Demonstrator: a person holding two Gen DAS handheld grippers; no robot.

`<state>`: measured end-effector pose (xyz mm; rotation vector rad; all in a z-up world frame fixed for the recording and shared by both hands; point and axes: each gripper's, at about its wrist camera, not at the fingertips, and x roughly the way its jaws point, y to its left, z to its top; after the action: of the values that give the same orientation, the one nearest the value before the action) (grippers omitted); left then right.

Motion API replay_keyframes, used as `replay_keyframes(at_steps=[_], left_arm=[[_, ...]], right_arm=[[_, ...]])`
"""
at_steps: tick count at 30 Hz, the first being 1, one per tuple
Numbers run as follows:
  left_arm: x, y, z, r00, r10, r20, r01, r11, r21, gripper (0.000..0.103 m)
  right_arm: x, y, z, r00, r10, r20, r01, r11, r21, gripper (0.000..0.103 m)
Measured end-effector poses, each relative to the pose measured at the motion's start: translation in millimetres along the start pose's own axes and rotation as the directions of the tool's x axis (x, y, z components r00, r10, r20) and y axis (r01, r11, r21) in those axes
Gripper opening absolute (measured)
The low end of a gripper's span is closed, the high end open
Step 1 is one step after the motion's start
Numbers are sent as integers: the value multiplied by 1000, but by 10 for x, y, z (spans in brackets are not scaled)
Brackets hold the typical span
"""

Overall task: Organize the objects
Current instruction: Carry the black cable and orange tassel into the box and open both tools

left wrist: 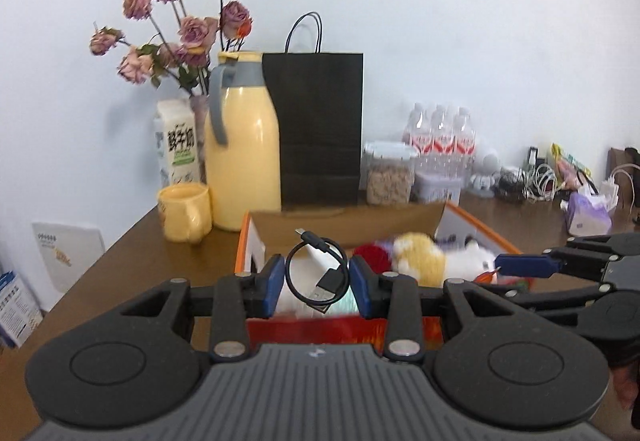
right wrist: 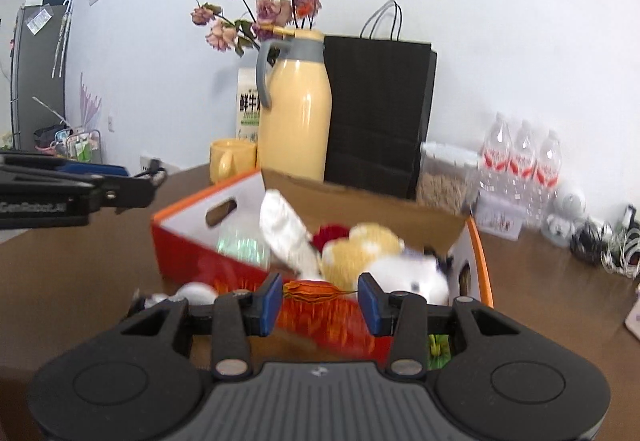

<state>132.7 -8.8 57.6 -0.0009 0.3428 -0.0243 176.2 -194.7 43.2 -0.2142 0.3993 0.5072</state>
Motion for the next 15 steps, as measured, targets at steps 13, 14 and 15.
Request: replay_keyframes(at_steps=[13, 14, 15], left_arm=[[1007, 14, 229, 999, -4, -36, 1, 998, -69, 37], [1063, 24, 211, 999, -2, -42, -1, 997, -81, 37], [1111, 30, 183, 999, -4, -51, -1, 997, -83, 37]], right_arm=[[867, -354, 287, 987, -158, -5, 158, 985, 74, 40], [901, -405, 261, 985, -170, -11, 170, 982, 84, 40], [942, -455, 228, 984, -175, -21, 176, 980, 97, 40]])
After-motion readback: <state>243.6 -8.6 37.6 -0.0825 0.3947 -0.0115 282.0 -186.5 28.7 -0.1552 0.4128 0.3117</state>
